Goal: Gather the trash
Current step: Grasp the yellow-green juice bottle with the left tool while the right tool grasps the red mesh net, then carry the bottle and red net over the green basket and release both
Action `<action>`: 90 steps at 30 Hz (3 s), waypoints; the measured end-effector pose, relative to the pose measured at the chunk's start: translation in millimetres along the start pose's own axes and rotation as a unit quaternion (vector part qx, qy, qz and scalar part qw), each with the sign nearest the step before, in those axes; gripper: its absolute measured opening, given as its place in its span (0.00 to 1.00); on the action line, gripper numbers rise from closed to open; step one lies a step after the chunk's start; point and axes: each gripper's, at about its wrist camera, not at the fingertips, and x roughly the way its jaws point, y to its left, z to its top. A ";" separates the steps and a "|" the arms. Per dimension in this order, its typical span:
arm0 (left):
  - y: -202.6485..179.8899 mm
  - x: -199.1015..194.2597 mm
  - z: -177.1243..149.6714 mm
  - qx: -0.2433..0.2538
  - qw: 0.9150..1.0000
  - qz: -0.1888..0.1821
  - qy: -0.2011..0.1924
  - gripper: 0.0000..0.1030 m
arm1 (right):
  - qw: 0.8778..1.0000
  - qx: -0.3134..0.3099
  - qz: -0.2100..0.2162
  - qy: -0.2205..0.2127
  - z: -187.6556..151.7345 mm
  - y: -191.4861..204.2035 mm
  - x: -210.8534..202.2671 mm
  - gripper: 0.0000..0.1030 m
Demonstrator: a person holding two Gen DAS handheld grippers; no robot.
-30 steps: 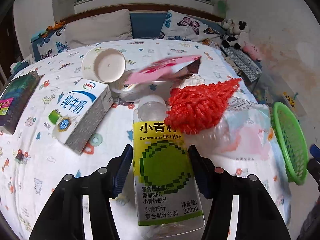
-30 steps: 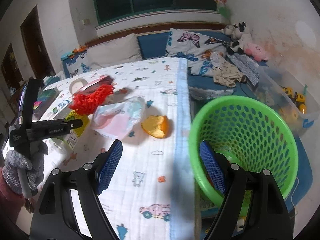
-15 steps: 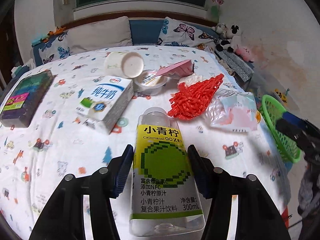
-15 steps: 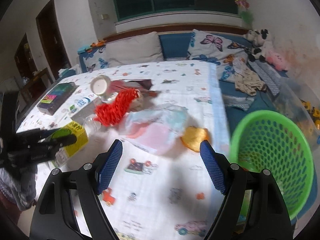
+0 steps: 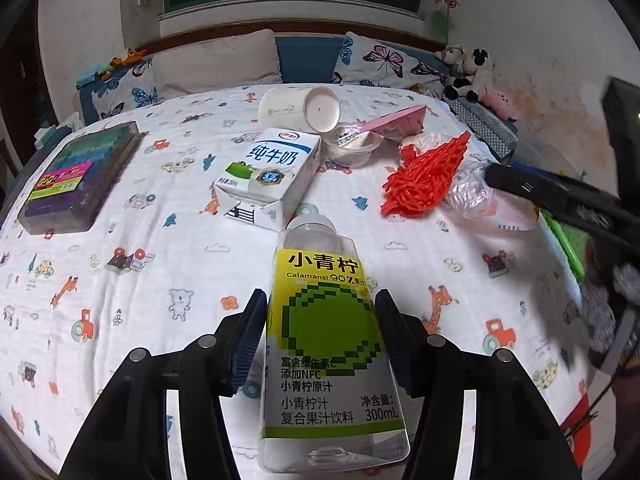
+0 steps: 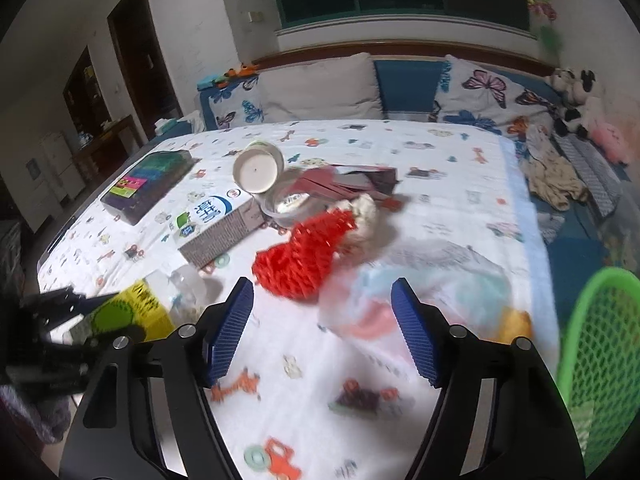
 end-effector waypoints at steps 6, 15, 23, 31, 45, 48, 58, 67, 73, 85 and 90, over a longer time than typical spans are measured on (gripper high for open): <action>7.7 6.9 -6.5 -0.001 1.000 -0.003 0.013 0.53 | 1.000 -0.004 0.000 0.016 11.0 3.6 35.0 0.59; 13.9 16.0 -6.8 -0.016 1.000 -0.013 0.023 0.60 | 0.999 -0.008 0.007 0.040 8.3 5.9 59.3 0.29; 10.7 33.1 6.5 -0.026 0.999 -0.012 0.036 0.63 | 1.000 -0.015 0.011 0.019 5.6 11.3 32.3 0.21; 8.5 28.1 6.3 -0.035 0.999 -0.014 0.030 0.51 | 1.000 0.000 0.010 -0.019 -4.5 5.0 -21.2 0.21; -83.0 -9.8 35.8 0.024 0.995 -0.098 -0.015 0.51 | 0.991 0.074 -0.098 -0.058 -49.5 -86.7 -123.3 0.21; -113.6 -11.7 46.3 0.043 0.991 -0.123 -0.017 0.51 | 0.985 0.093 -0.132 -0.057 -62.4 -114.4 -139.7 0.22; -214.6 -4.9 81.5 0.106 0.979 -0.175 -0.022 0.51 | 0.967 0.146 -0.204 -0.041 -104.5 -191.5 -168.8 0.32; -288.2 15.5 101.1 0.140 0.968 -0.208 -0.007 0.51 | 0.959 0.172 -0.222 -0.047 -125.3 -221.0 -186.5 0.60; -325.7 36.4 102.5 0.156 0.962 -0.223 0.009 0.51 | 0.955 0.187 -0.223 -0.060 -137.7 -226.8 -202.7 0.64; -372.9 70.2 101.3 0.162 0.959 -0.230 0.040 0.51 | 0.948 0.216 -0.220 -0.076 -153.5 -231.0 -216.4 0.68; -378.0 77.3 98.7 0.158 0.957 -0.237 0.049 0.62 | 0.946 0.222 -0.223 -0.079 -157.9 -231.7 -222.0 0.68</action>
